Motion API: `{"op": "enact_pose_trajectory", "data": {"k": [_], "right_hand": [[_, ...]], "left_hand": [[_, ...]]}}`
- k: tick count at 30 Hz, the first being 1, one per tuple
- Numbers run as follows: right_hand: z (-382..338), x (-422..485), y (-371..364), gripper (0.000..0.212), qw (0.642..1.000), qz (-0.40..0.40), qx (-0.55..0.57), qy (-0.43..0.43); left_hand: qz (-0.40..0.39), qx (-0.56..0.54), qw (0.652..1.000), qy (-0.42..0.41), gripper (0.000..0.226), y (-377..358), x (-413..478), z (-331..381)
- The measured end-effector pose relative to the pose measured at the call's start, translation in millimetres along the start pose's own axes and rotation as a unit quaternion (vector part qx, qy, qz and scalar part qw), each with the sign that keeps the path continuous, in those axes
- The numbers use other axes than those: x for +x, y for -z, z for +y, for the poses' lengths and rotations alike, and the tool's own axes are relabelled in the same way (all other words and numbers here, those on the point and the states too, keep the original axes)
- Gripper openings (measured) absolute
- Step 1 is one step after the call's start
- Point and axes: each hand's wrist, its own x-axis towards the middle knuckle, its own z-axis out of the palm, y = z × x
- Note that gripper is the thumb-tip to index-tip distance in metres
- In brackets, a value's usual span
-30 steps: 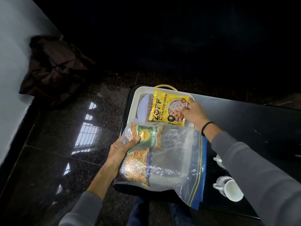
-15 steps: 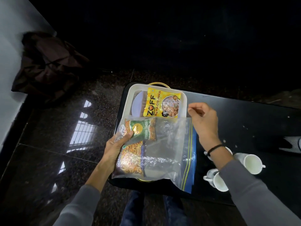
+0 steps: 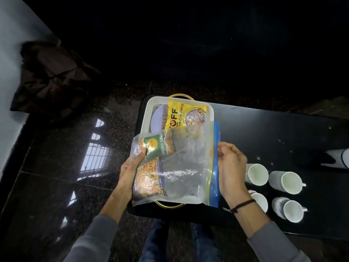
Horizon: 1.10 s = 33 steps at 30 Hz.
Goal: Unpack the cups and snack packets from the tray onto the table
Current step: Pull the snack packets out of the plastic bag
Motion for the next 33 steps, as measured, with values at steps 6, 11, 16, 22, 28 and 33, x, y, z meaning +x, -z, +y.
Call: {"op": "enact_pose_trajectory", "data": {"k": [6,11,16,22,28,33], "right_hand": [[-3.0,6.3,-20.6,0.012,0.945,-0.249,-0.189,-0.096],[3.4,3.6,-41.9,0.037,0.908,-0.256,-0.312,-0.110],[5.9,4.4,-51.2,0.041,0.922,-0.234,-0.288,-0.114],[-6.5,8.3,-30.3,0.052,0.940,-0.218,-0.242,-0.100],[-35.7,2.0,16.1,0.023,0.943,-0.121,-0.309,0.010],[-59.3,-9.5,31.0,0.030,0.935,-0.044,-0.342,0.087]], "left_hand": [[-0.070,0.030,0.997,-0.006,0.043,-6.7,1.6,1.6],[-0.073,0.117,0.990,-0.029,0.051,-16.8,5.1,6.1],[-0.136,0.127,0.983,-0.008,0.056,-18.6,5.9,10.6],[-0.009,0.075,0.996,-0.037,0.038,-5.1,10.6,13.5],[0.021,0.087,0.995,-0.033,0.040,24.0,9.6,20.3],[0.014,0.100,0.995,-0.026,0.060,38.4,-1.2,21.4]]}}
